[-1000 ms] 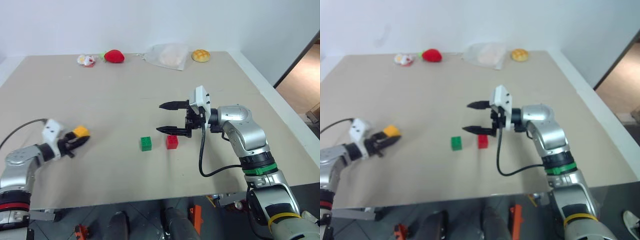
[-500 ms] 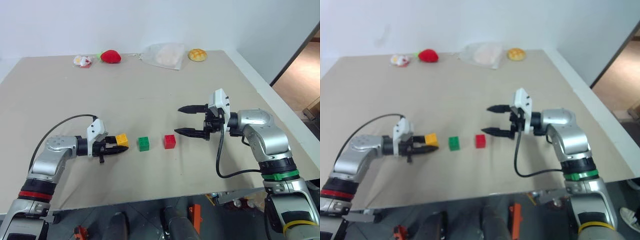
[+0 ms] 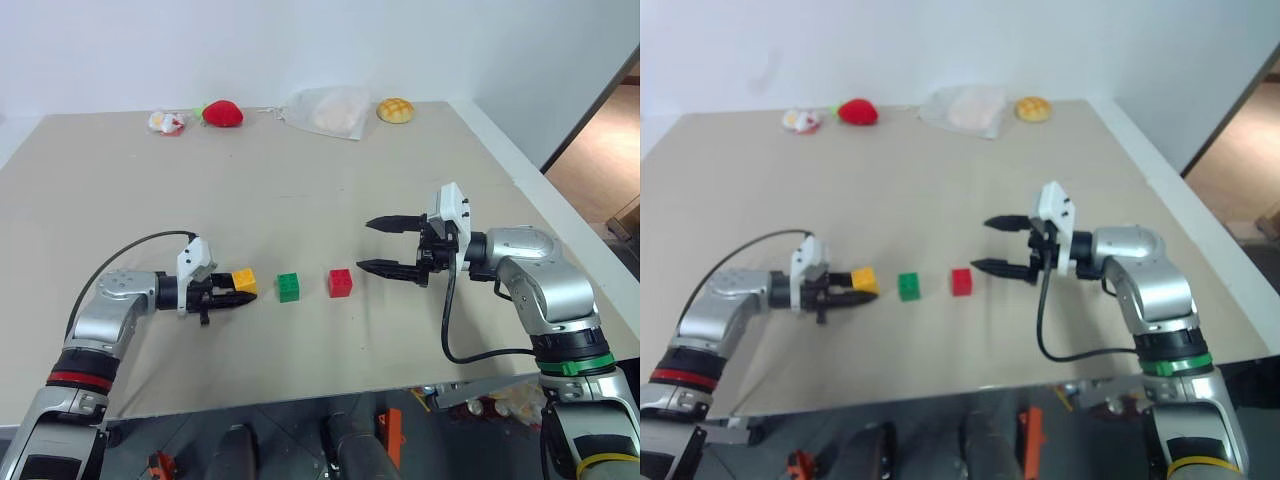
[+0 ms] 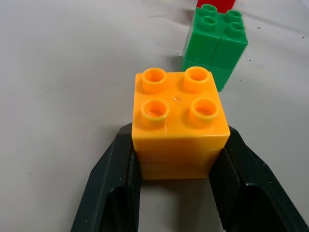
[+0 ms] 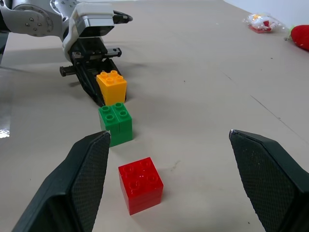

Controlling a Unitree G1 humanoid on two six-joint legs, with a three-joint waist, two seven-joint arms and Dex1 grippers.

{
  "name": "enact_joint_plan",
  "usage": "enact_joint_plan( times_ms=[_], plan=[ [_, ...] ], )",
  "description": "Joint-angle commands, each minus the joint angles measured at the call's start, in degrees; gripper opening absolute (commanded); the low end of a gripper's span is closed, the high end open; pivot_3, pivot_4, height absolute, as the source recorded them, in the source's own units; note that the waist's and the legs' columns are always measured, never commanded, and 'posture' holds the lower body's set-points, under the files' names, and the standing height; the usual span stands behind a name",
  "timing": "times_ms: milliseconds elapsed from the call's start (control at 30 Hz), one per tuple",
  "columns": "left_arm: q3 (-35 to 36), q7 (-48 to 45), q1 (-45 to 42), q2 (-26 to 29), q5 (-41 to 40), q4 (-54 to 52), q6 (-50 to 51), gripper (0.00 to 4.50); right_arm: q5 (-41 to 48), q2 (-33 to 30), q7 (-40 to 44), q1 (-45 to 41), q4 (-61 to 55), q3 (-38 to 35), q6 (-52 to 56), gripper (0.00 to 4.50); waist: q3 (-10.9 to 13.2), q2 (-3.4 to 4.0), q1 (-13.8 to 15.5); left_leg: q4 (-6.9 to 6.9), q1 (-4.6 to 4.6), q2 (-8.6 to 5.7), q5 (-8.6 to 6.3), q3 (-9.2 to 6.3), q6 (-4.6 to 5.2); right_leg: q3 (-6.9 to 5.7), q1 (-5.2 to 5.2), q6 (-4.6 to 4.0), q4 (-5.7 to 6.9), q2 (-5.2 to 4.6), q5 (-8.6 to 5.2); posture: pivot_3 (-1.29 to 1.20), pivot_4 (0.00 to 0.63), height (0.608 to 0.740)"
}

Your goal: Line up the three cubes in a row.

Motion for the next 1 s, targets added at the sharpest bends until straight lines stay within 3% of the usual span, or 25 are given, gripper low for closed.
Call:
enact_joint_plan(
  times_ms=[33,233,433,1000],
  plan=[
    [1.52,-1.50,1.22,1.85,-1.08,-2.87,0.47,1.33,1.21,-0.93,-0.17,-0.87,-2.27,-1.91,0.00,4.09,0.00,0.00,0.00,0.00,0.00,0.00,0.00,0.00,0.00,0.00,0.00,0.00,0.00,0.00,0.00,0.00,0.150,0.740],
    [3.53,-4.08,4.43,6.17,-1.69,-3.50,-1.05,1.33,1.05,-0.98,0.15,-1.37,-1.57,-1.70,-0.24,4.09,0.00,0.01,-0.13,-0.05,0.03,0.03,0.00,-0.02,0.00,-0.02,-0.03,-0.05,0.01,0.02,-0.03,0.00,0.150,0.740],
    [3.17,-3.93,1.35,3.98,-0.26,0.10,-7.07,1.33,0.98,-1.29,0.68,-2.10,-1.16,-1.53,-0.17,4.09,0.00,0.00,0.14,0.07,-0.03,0.00,0.00,0.00,0.00,-0.02,0.01,-0.03,0.00,-0.02,-0.02,0.00,0.150,0.740],
    [-0.35,-13.11,-4.73,1.43,0.90,6.08,-10.39,1.33,3.96,-6.94,-1.49,4.79,-9.11,-5.75,4.96,4.09,0.00,0.00,0.08,0.06,-0.03,0.00,-0.01,0.00,0.01,0.00,0.00,-0.01,0.00,0.00,-0.01,0.00,0.150,0.740]
  ],
)
